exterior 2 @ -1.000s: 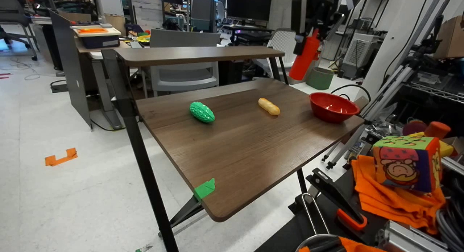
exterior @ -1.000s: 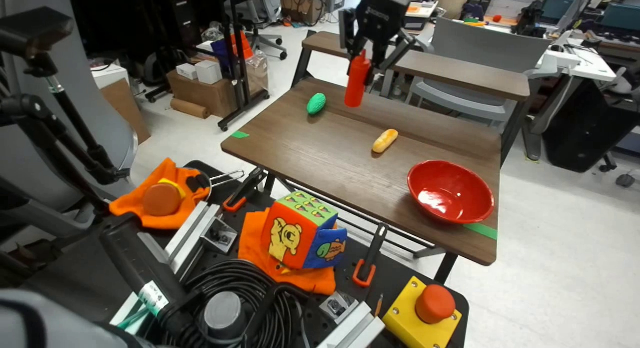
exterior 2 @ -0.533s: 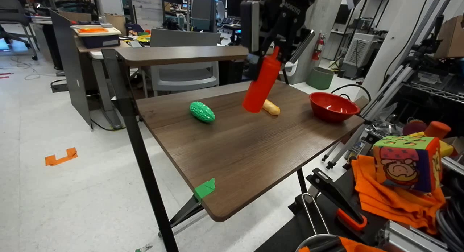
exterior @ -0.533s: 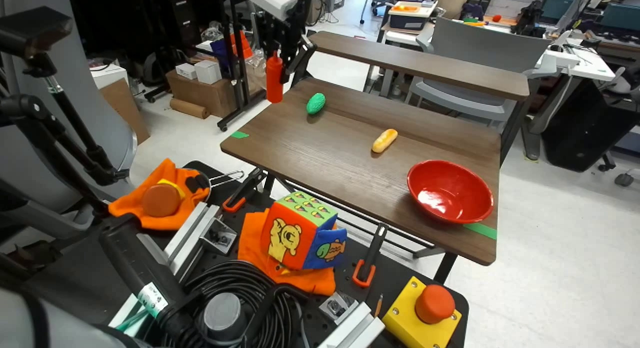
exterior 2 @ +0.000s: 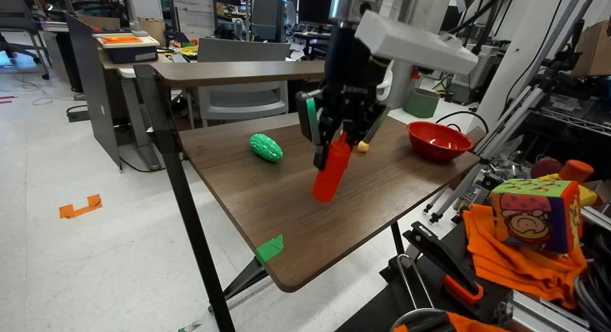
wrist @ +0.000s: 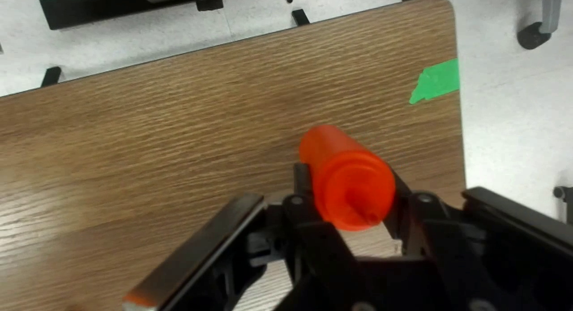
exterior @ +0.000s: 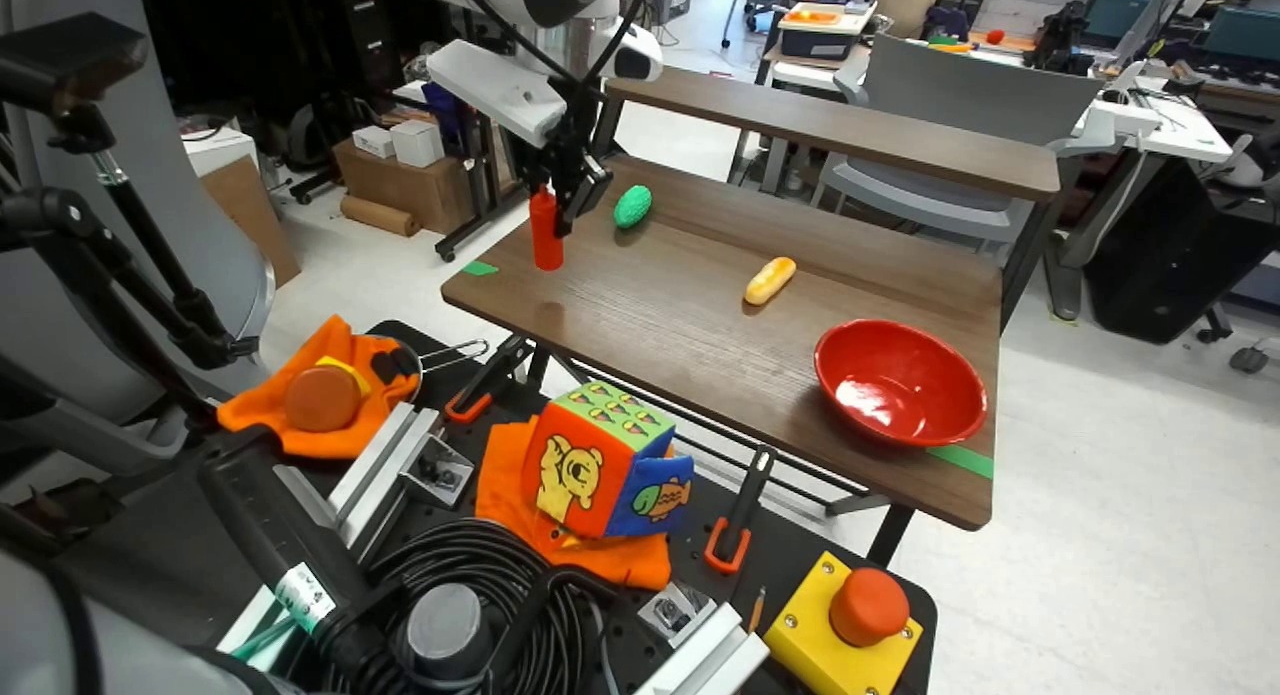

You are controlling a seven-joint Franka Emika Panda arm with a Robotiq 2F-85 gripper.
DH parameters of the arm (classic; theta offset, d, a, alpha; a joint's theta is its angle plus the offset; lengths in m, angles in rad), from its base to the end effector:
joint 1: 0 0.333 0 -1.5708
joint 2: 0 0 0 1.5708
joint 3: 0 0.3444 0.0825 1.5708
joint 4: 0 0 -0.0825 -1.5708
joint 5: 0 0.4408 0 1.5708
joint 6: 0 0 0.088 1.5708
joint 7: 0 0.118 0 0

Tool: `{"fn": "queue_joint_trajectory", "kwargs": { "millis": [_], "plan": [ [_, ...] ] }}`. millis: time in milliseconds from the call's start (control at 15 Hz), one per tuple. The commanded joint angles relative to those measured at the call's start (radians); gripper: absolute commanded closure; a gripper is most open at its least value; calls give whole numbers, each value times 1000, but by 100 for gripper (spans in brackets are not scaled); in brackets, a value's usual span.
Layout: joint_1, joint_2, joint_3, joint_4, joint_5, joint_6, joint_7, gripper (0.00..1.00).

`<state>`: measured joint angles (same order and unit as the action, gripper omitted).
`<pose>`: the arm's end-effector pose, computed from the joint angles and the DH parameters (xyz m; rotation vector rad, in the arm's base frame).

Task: Take the red bottle out of the red bowl

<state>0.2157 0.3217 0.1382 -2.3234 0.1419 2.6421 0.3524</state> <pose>0.5230 0.1936 0.1686 -3.0308 0.1976 0.0621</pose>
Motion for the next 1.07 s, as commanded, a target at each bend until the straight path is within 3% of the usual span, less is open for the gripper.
{"fn": "queue_joint_trajectory", "kwargs": {
  "millis": [0, 67, 133, 400, 533, 733, 800, 1000],
  "plan": [
    [54, 88, -65, 73, -89, -14, 104, 87],
    [62, 100, -74, 86, -94, -22, 120, 87],
    [71, 104, -84, 94, -96, -33, 140, 40],
    [65, 32, -65, 60, -56, -83, 141, 14],
    [20, -85, -18, -10, 19, -126, 81, 1],
    [-41, -247, 19, -89, 177, -182, -15, 0],
    [-1, -111, -1, -6, 96, -137, 42, 0],
    [-34, -233, 8, -66, 141, -181, 11, 0]
  ]
}}
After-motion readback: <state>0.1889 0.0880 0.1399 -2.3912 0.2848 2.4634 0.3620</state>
